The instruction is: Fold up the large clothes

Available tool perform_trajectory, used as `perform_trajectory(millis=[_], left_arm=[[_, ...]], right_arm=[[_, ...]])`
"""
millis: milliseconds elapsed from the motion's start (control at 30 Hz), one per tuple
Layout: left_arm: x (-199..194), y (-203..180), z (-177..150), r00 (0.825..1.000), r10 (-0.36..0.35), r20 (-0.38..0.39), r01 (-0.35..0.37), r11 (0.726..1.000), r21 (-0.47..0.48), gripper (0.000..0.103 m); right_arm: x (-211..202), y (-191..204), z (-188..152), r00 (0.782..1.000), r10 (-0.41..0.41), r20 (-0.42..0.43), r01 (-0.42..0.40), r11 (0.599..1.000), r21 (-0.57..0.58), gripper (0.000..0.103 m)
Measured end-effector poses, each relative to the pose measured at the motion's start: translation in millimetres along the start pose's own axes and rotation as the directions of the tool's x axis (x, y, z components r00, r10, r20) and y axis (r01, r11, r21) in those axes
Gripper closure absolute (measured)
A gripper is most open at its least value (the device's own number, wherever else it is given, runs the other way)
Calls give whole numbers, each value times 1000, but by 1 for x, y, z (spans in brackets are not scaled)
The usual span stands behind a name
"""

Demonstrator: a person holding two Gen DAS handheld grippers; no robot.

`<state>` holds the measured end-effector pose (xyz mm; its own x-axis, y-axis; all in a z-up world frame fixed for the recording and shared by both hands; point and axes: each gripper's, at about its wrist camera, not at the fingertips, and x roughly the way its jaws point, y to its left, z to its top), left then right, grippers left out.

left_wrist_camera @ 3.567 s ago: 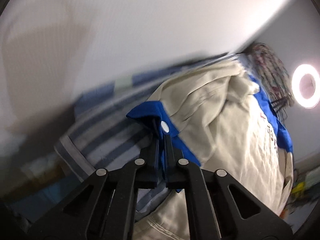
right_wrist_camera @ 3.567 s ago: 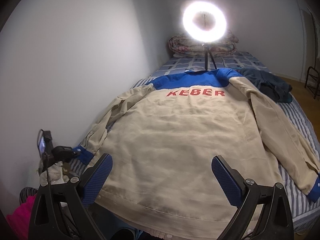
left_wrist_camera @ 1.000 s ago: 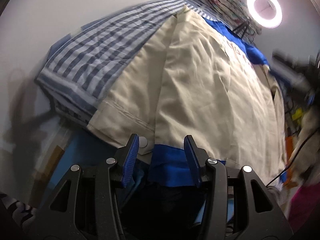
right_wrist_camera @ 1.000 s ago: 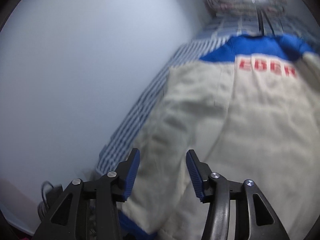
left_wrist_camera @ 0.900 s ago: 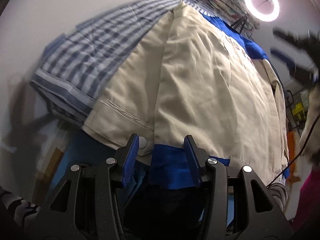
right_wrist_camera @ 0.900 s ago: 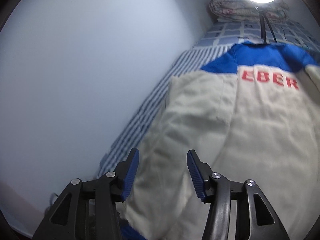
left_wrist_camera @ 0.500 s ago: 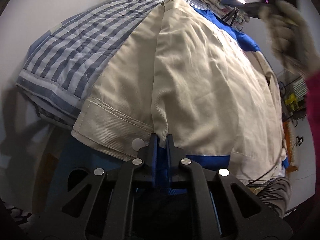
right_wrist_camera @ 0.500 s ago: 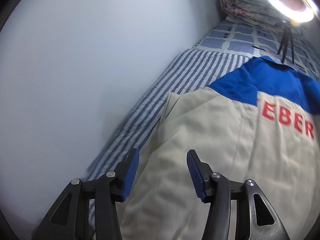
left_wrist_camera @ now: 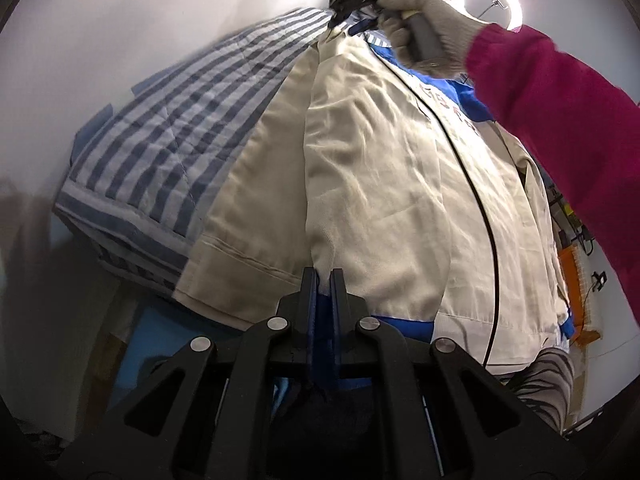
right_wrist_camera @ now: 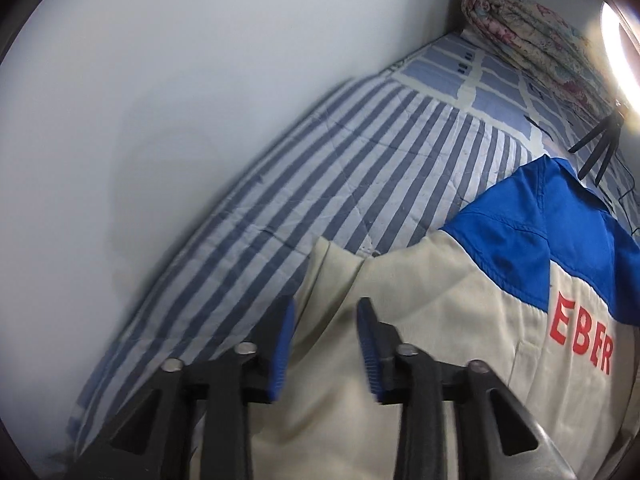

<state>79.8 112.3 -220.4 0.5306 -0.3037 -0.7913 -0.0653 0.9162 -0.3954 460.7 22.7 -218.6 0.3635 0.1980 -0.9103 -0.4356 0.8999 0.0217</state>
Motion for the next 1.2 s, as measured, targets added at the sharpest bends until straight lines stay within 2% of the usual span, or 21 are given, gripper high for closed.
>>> perform_trajectory(millis=[67,267,333,400,467,533,600,633,667,700,767,867,933,1033,1067,1133,1200], left_arm=[[-2,5,0,1000,1,2,-1,1000,-4,99],[-16,20,1,999,19,25,-18,999,-45,99],[-26,23,1,998,45,53,-44,999,-30,99],[-27,25,2,996,64,59,-62,998,-25,100],[-23,26,0,997,62,46,-61,998,-33,100],[-20,26,-1,997,64,37,-62,997,-34,100],[-18,25,0,998,62,33,-61,998,-35,100],[-18,24,0,998,62,33,-61,998,-35,100],[-18,24,0,998,62,33,-60,998,-34,100],[-19,24,0,998,60,33,-59,998,-35,100],[-20,27,0,998,49,27,-47,998,-44,100],[-30,30,1,998,50,47,-48,998,-51,100],[-36,35,4,995,68,67,-64,996,-62,100],[-22,41,2,997,71,20,-70,995,-75,100],[-18,43,1,997,78,8,-77,993,-84,99],[-15,46,0,996,86,-16,-87,992,-88,99],[-18,50,1,996,87,-15,-88,991,-103,87]], right_arm=[[3,0,2,1000,11,14,-11,1000,-6,103],[-24,-13,18,989,36,142,-44,998,52,103],[-25,-13,23,988,58,146,-64,997,41,103],[-20,-7,24,989,113,101,-113,994,-9,102],[-11,1,21,998,60,38,-59,998,-22,55],[-8,11,17,999,11,31,-9,998,-63,39],[3,27,15,997,-79,19,81,986,-145,41],[8,31,13,994,-108,11,109,980,-167,53],[17,36,12,990,-142,-4,138,972,-192,94],[21,38,10,989,-149,-11,144,969,-202,98],[14,35,11,989,-142,30,145,969,-200,103],[-6,19,20,991,-90,99,101,989,-106,103],[-2,11,28,994,-51,93,57,996,-68,103],[17,17,29,997,-30,71,36,995,-91,101],[21,20,27,997,-38,64,44,994,-102,85],[16,21,21,996,-49,81,56,994,-97,69],[-10,10,11,992,36,119,-30,998,-51,70]])
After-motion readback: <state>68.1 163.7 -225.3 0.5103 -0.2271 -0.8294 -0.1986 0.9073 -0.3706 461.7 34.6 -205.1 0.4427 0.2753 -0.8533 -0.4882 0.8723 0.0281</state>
